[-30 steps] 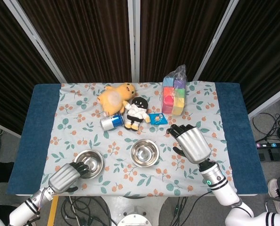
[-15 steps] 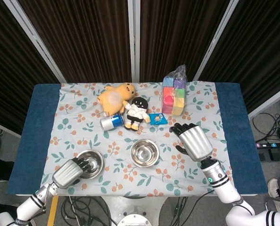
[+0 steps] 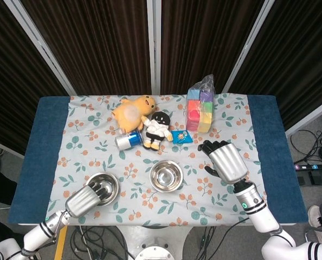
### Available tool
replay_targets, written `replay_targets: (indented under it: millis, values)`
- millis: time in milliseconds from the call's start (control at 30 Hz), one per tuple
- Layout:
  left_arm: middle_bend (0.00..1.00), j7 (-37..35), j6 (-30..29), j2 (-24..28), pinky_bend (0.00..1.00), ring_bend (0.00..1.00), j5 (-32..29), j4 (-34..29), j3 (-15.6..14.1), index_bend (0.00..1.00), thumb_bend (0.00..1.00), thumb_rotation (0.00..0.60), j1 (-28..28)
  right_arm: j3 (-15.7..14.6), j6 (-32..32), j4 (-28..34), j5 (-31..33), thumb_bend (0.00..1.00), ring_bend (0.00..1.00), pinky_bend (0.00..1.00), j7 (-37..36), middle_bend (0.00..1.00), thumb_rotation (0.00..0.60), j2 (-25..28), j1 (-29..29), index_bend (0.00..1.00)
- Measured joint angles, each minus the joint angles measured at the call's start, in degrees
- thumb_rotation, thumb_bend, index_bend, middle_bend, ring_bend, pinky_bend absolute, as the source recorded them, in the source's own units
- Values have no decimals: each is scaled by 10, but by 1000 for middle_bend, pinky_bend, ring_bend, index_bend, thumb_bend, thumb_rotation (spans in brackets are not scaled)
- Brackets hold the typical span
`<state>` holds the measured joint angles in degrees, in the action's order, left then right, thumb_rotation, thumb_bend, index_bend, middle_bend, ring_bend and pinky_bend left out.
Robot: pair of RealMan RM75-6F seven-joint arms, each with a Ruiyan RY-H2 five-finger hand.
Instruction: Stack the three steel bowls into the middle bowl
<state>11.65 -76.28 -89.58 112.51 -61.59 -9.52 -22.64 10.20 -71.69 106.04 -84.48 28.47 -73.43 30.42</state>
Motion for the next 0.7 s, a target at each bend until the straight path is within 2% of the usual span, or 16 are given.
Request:
replay_targets:
  millis: [400, 700]
  values:
    - [658, 6, -21, -35, 651, 553, 8, 56, -4, 655, 288, 600, -13, -3, 5, -14, 8, 23, 552, 659, -11, 450, 600, 1, 0, 402]
    - [706, 3, -31, -43, 666, 593, 5, 71, -9, 706, 326, 600, -19, -4, 5, -20, 11, 24, 548, 659, -16, 459, 600, 2, -1, 391]
